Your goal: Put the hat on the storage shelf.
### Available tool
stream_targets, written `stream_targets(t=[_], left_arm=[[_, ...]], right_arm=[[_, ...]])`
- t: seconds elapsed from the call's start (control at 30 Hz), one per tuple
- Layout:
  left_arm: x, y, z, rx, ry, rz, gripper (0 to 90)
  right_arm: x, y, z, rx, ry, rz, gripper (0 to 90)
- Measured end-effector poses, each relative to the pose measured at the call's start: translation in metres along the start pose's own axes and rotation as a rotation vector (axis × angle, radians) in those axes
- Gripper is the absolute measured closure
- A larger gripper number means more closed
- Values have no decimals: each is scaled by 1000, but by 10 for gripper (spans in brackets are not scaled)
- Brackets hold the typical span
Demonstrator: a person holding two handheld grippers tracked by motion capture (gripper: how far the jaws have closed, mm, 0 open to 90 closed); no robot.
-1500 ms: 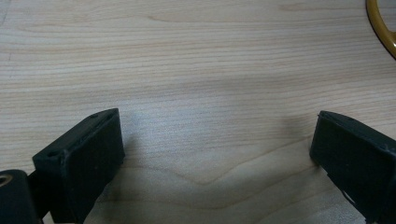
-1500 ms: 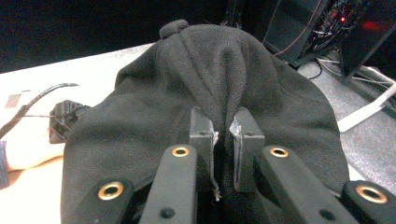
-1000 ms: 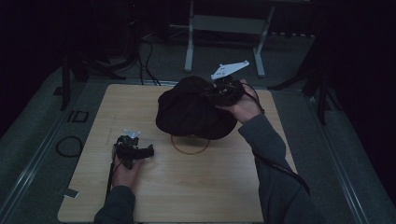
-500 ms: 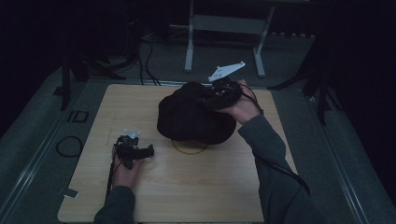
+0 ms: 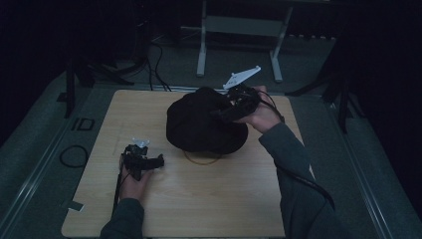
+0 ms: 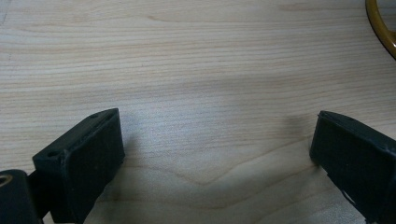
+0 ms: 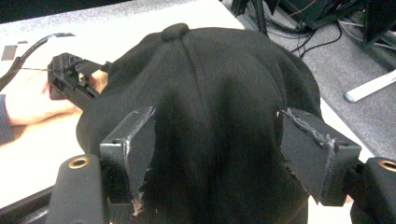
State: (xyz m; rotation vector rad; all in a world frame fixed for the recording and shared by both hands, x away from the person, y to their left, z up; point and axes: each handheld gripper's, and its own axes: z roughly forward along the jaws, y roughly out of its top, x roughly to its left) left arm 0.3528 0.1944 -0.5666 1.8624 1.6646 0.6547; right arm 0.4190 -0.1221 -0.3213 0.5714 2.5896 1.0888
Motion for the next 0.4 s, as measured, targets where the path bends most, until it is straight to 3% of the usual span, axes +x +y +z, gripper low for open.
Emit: stream_targets(t=[0.4], left_arm=[[0,0,0,1,0,1,25]], right_arm=[[-4,-16,-13,53,23,-15,246]])
